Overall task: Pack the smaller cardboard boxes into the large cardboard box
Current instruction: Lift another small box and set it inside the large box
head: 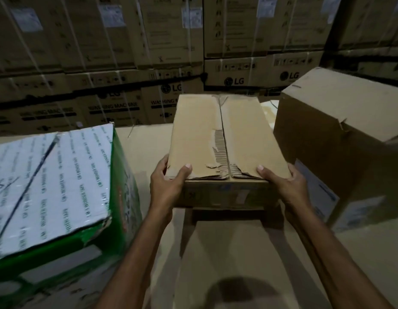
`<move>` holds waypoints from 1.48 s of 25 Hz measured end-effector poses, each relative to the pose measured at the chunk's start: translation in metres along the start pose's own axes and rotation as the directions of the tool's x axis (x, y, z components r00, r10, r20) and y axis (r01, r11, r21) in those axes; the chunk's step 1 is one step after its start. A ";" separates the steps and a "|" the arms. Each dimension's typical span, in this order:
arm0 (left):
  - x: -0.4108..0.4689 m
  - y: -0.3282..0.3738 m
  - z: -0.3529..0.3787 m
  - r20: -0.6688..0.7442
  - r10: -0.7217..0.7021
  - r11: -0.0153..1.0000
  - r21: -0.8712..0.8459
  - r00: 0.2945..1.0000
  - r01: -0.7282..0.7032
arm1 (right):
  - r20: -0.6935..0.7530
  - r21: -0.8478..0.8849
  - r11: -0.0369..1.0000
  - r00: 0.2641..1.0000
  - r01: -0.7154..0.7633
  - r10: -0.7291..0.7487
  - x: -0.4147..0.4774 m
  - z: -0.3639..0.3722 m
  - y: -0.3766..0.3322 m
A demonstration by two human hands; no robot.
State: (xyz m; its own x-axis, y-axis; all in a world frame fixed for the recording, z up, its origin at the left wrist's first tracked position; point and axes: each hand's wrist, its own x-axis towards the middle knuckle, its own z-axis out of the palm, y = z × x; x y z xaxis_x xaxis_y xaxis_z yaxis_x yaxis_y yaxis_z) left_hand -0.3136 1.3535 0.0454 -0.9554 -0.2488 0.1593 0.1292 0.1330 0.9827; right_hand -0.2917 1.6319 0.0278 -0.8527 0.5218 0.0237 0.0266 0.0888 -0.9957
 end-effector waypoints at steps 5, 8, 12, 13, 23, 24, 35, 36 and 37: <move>-0.049 0.082 -0.045 -0.016 0.168 0.974 -0.154 0.986 -0.168 | -0.004 0.160 0.952 0.964 0.262 -0.265 -0.076 -0.032 -0.092; -0.073 0.129 -0.084 -0.003 0.268 0.935 -0.241 0.964 -0.260 | 0.058 0.164 0.914 0.921 0.372 -0.386 -0.133 -0.038 -0.136; -0.100 0.160 -0.154 -0.032 0.356 0.904 -0.241 0.934 -0.353 | 0.085 0.186 0.879 0.884 0.440 -0.460 -0.213 -0.025 -0.172; -0.109 0.165 -0.173 -0.031 0.368 0.898 -0.246 0.929 -0.364 | 0.073 0.197 0.871 0.879 0.450 -0.471 -0.232 -0.020 -0.178; -0.192 0.186 -0.336 -0.196 0.423 0.867 -0.197 0.885 -0.458 | 0.134 0.307 0.824 0.835 0.476 -0.533 -0.365 0.050 -0.202; -0.199 0.187 -0.352 -0.234 0.420 0.867 -0.182 0.877 -0.464 | 0.161 0.324 0.823 0.830 0.467 -0.534 -0.375 0.060 -0.206; -0.290 0.187 -0.519 -0.467 0.377 0.894 -0.043 0.800 -0.447 | 0.354 0.417 0.801 0.735 0.429 -0.578 -0.500 0.162 -0.218; -0.295 0.188 -0.535 -0.473 0.378 0.894 -0.036 0.796 -0.446 | 0.367 0.422 0.802 0.730 0.422 -0.577 -0.512 0.174 -0.218; -0.297 0.188 -0.553 -0.478 0.382 0.893 -0.029 0.791 -0.449 | 0.375 0.426 0.802 0.725 0.418 -0.577 -0.523 0.187 -0.219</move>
State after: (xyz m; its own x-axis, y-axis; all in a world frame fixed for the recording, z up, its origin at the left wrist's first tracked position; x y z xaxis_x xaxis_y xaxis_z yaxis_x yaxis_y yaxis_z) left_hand 0.1411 0.9220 0.2358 -0.5791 -0.6047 0.5468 0.5521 0.2027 0.8088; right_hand 0.0512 1.1813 0.2168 -0.8298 0.0088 0.5580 -0.5571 -0.0725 -0.8273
